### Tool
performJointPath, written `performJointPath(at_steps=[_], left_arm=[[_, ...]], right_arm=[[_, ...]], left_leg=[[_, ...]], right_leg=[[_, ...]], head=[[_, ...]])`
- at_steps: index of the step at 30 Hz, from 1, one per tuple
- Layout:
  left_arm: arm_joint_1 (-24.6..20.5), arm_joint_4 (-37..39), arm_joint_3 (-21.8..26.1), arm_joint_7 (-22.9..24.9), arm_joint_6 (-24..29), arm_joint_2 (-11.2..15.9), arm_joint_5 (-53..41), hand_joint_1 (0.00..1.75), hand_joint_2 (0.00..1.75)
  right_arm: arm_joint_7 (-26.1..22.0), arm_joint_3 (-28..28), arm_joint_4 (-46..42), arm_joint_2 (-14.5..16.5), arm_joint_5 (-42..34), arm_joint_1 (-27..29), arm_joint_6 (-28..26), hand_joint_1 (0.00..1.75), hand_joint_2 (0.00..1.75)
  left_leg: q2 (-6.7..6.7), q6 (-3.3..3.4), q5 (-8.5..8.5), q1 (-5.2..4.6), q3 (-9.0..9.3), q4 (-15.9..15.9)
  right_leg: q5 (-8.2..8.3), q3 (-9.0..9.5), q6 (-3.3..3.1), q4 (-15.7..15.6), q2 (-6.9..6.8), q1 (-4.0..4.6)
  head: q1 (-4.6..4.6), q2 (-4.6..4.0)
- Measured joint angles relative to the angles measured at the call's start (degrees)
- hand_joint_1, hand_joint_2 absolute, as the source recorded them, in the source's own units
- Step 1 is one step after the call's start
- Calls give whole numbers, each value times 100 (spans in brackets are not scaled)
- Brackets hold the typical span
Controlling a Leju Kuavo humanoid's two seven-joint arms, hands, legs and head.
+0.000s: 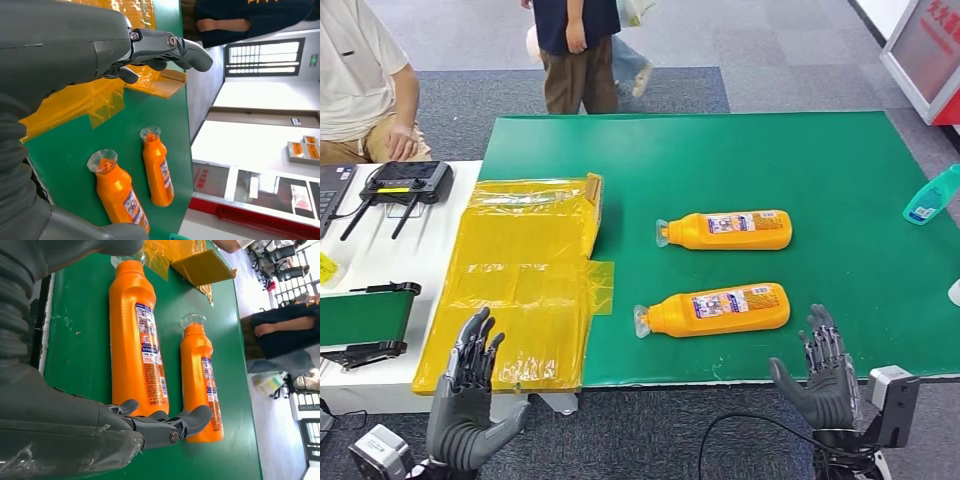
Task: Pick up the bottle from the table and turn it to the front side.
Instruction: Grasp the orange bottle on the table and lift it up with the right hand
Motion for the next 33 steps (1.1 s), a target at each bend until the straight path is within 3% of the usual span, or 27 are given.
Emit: performJointPath(at_steps=[3, 8, 16, 21, 27, 33], left_arm=[[20, 0, 2, 2, 30, 37, 49, 0, 175], [61, 5, 38, 4, -96, 75, 151, 0, 175], [48, 24, 197, 67, -565, 52, 100, 0, 175], [-28, 82, 285, 109, -848, -8, 69, 0, 175], [-201, 185, 322, 127, -1109, -60, 68, 0, 175], [-353, 320, 328, 165, -1233, -78, 77, 0, 175]], right_arm=[[116, 52, 1, -66, 275, 0, -184, 0, 175], [700, 168, 2, -488, 1598, -5, -790, 0, 175], [1988, 557, 20, -1611, 3867, -41, -1081, 0, 175], [2555, 1044, 216, -2333, 4925, -344, -1150, 0, 175], [2798, 1788, 849, -3001, 5917, -1065, -1068, 0, 175], [2778, 2422, 1561, -3306, 6151, -1810, -839, 0, 175]], left_leg=[[0, 0, 0, 0, 0, 0], [0, 1, 0, -1, -1, 0], [0, 3, -2, -4, -1, 0], [0, 3, 1, -3, 0, 0], [0, 5, 9, -4, 0, 1], [1, 7, 12, -4, 0, 1]], right_leg=[[0, 1, 0, 0, 0, 0], [0, 2, 1, 0, 0, -1], [2, 3, 3, 0, 0, -4], [5, 4, 3, 0, 0, -3], [12, 4, 9, 0, 0, -4], [14, 4, 11, 0, 1, -4]], head=[[1, 0], [2, 0], [1, 0], [2, 0], [2, 0], [1, 0]])
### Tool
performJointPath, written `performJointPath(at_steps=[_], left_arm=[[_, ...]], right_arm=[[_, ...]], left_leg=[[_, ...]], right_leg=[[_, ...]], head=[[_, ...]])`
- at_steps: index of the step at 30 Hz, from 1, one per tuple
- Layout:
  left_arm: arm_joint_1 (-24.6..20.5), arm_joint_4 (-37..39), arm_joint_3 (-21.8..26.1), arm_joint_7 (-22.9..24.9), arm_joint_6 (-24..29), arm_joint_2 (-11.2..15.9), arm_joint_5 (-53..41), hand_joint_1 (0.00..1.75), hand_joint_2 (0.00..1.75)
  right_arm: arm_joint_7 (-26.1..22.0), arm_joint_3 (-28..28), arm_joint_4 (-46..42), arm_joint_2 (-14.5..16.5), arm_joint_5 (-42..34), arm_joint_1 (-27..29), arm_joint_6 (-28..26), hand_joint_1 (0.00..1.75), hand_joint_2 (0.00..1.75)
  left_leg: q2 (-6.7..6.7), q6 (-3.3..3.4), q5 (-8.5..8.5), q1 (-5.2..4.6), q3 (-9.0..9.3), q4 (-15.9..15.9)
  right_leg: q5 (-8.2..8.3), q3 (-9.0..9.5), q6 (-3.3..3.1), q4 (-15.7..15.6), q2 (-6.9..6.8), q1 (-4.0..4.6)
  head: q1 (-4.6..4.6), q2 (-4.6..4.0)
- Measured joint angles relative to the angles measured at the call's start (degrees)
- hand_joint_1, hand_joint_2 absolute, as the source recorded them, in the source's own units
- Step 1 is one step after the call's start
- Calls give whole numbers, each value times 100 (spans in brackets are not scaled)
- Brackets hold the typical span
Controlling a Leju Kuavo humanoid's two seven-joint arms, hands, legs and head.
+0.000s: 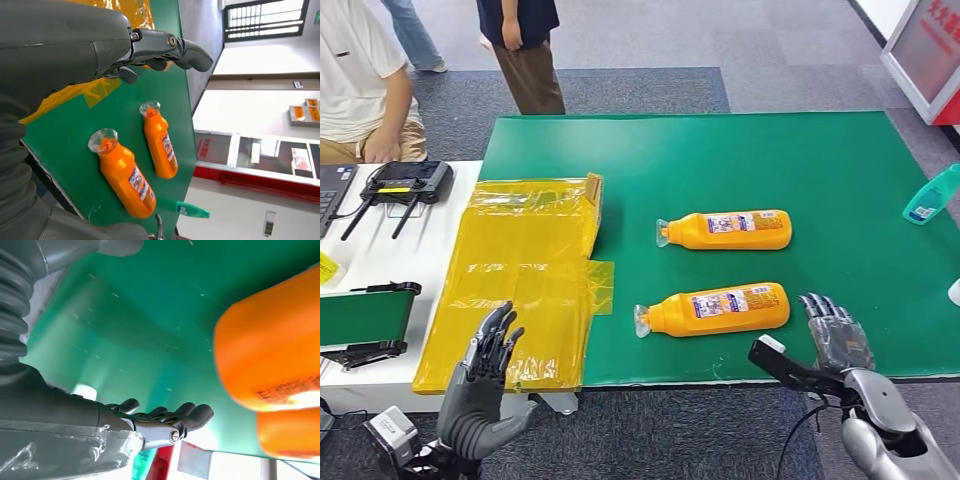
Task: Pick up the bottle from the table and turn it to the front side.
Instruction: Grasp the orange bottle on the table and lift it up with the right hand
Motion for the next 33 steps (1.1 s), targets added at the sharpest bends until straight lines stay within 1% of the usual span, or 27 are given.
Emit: performJointPath(at_steps=[7, 15, 26, 30, 33], left_arm=[[-112, 151, -4, 32, -78, -11, 41, 0, 175], [-232, 341, -57, 63, -103, -29, 106, 0, 175], [-249, 465, -110, 118, -83, -35, 104, 0, 175], [-260, 501, -125, 137, -80, -50, 107, 0, 175], [-294, 538, -132, 148, -91, -68, 113, 0, 175]], right_arm=[[25, 659, 766, -128, 207, -788, 97, 0, 175], [63, 1220, 1446, -136, 233, -1577, 169, 0, 175], [124, 1639, 1871, -134, 329, -2088, 197, 0, 175], [162, 1930, 1929, -106, 504, -2233, 269, 0, 175], [150, 2179, 1987, -52, 445, -2371, 430, 0, 175]], left_leg=[[0, 0, 2, 0, -1, 0], [0, -1, 6, 0, -1, 0], [0, -2, 7, 0, -3, 0], [-1, -2, 7, 0, -4, 0], [-1, -3, 8, 0, -3, 0]], right_leg=[[3, -1, -3, 0, 0, 0], [6, -2, -3, 0, -1, 0], [6, -2, -3, 1, -1, 0], [7, -2, -3, 1, -1, 1], [7, -2, -3, 1, -1, 1]], head=[[1, 0], [1, 0], [1, 0], [0, 0], [0, 0]])
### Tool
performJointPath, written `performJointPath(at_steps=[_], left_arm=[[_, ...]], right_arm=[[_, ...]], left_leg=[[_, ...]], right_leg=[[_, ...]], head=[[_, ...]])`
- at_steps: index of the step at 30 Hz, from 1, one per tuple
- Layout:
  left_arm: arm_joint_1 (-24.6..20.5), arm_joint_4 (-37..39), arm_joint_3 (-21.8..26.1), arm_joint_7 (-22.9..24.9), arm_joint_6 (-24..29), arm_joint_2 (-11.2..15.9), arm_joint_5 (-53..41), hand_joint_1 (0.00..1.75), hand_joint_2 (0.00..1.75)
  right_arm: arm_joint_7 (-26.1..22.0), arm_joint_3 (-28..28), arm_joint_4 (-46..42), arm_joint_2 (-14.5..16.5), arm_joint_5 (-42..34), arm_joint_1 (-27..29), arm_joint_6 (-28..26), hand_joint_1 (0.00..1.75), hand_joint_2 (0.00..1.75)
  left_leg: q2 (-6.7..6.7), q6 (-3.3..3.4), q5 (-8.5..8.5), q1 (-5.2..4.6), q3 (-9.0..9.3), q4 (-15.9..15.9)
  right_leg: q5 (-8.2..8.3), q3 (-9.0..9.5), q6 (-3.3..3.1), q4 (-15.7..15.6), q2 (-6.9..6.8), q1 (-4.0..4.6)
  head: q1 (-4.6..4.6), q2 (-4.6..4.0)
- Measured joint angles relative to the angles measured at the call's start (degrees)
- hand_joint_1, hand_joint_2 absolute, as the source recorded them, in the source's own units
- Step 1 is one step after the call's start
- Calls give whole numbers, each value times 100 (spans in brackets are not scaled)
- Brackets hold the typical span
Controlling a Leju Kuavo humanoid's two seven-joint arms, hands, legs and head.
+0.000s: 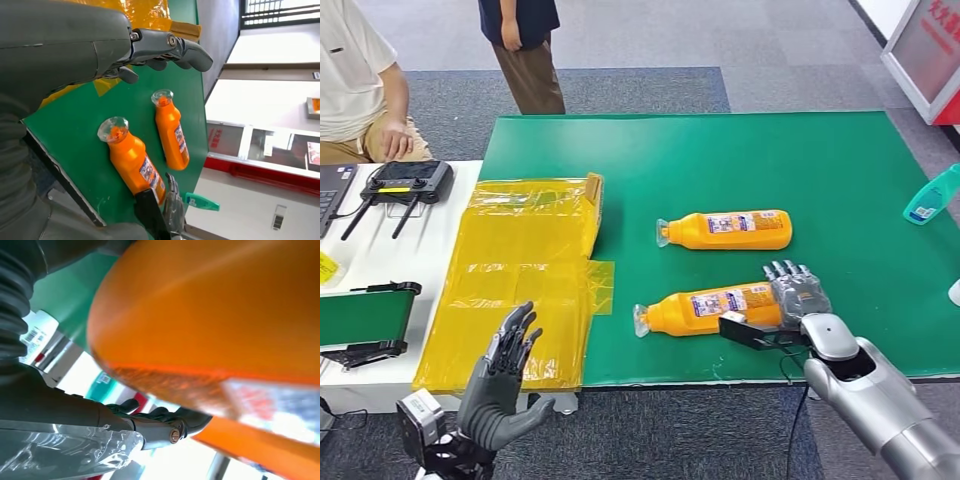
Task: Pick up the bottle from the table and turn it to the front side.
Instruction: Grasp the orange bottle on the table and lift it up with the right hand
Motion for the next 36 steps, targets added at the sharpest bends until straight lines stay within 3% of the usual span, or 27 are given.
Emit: performJointPath(at_steps=[12, 16, 31, 36], left_arm=[[-84, 101, -50, 2, 34, -22, 9, 0, 175], [-113, 125, -87, 2, 40, -22, 11, 0, 175], [-152, 233, -97, -1, 18, -14, 83, 0, 175], [-170, 236, -95, -1, -56, -14, 114, 0, 175]], right_arm=[[-152, 652, 142, 76, -585, -437, 283, 2, 175], [-177, 779, 202, 81, -847, -554, 393, 175, 175], [-180, 1059, 242, 202, -966, -657, -2, 175, 175], [-292, 895, 107, 292, -1468, -474, -435, 175, 175]], left_leg=[[0, 1, 3, 0, 2, 0], [0, -1, 5, 0, 2, 0], [0, -3, 7, 0, -1, 0], [-1, -3, 7, 0, -1, 0]], right_leg=[[3, 2, -1, 0, 0, 0], [3, 1, -2, 0, 0, 0], [5, -1, -2, 0, -1, 0], [4, -2, -2, 0, -1, 0]], head=[[0, 0], [1, 0], [1, 0], [1, 0]])
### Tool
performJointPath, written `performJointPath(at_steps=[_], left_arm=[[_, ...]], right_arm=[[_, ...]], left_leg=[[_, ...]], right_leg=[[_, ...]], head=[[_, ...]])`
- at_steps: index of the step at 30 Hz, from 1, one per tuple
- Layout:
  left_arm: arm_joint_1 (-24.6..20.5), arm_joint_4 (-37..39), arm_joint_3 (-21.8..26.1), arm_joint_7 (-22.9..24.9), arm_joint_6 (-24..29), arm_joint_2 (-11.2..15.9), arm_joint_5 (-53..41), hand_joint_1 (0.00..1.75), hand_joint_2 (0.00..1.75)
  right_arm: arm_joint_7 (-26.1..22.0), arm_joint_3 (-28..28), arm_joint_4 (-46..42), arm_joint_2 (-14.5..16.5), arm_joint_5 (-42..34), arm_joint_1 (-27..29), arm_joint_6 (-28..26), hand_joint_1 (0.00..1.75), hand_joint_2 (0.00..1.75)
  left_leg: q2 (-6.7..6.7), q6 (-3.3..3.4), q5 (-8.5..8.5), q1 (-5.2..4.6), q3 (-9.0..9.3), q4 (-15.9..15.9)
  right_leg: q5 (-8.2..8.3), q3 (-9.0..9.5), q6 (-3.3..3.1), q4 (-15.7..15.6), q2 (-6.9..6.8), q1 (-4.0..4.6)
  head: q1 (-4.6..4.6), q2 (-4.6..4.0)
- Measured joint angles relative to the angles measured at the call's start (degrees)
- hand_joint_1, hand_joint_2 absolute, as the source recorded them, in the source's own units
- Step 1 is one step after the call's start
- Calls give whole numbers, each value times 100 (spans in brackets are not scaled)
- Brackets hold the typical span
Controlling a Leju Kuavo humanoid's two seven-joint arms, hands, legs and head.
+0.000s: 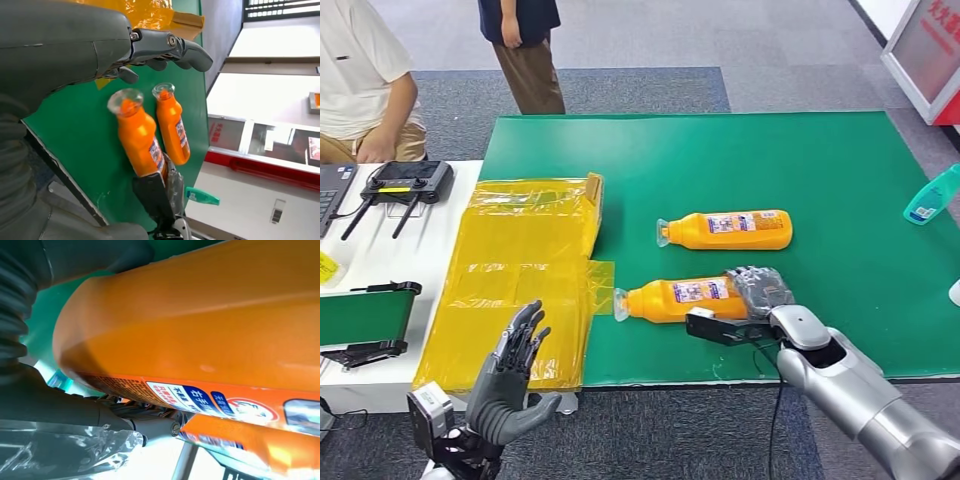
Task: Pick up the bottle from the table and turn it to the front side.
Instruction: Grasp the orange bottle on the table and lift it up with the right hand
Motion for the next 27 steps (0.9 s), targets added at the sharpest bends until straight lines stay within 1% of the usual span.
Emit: performJointPath(at_steps=[4, 7, 10, 13, 16, 20, 23, 27], left_arm=[[-58, 0, 1, -26, -39, -2, 72, 0, 175], [-127, 1, -19, -40, -173, -10, 339, 0, 175], [-245, 40, -104, 64, -298, -44, 685, 0, 175], [-398, 175, -238, 138, 16, -104, 572, 0, 175], [-568, 312, -395, 224, 458, -160, 236, 0, 175], [-767, 459, -654, 313, 803, -253, -117, 0, 175], [-876, 539, -856, 370, 1012, -325, -212, 0, 175], [-1006, 715, -1086, 484, 1169, -367, -124, 0, 175]], right_arm=[[-390, -527, -454, 281, -746, 586, -480, 175, 175], [-797, -996, -921, 613, -1425, 1084, -718, 175, 175], [-1163, -1363, -1355, 998, -1999, 1480, -875, 175, 175], [-1405, -1582, -1646, 1352, -2417, 1759, -1038, 174, 175], [-1575, -1648, -1842, 1638, -2689, 2019, -1059, 175, 175], [-1872, -1631, -1993, 1894, -2911, 2416, -981, 175, 175], [-2026, -1539, -2087, 2019, -2876, 2721, -1006, 175, 175], [-2019, -1305, -2124, 2068, -2656, 3012, -1041, 175, 175]], left_leg=[[-2, -2, -2, 2, -1, 0], [-2, -5, -3, 3, -3, -1], [-2, -6, -3, 5, -4, -1], [-2, -6, -3, 5, -4, -1], [-1, -5, -3, 4, -4, -1], [-2, -5, -3, 4, -4, -1], [-2, -5, -5, 4, -4, -1], [-2, -6, -7, 4, -4, -1]], right_leg=[[-2, -2, -1, 0, 0, 3], [-5, -7, -4, 1, 0, 5], [-8, -8, -6, 1, 0, 6], [-8, -8, -6, 0, 1, 5], [-7, -8, -5, 0, 0, 4], [-6, -7, -5, 0, 0, 3], [-7, -8, -5, 0, 0, 3], [-9, -9, -6, 0, 1, 4]], head=[[-1, 0], [-2, 0], [-2, 0], [-1, 0], [-1, 0], [-1, 0], [-2, 0], [-2, 0]])
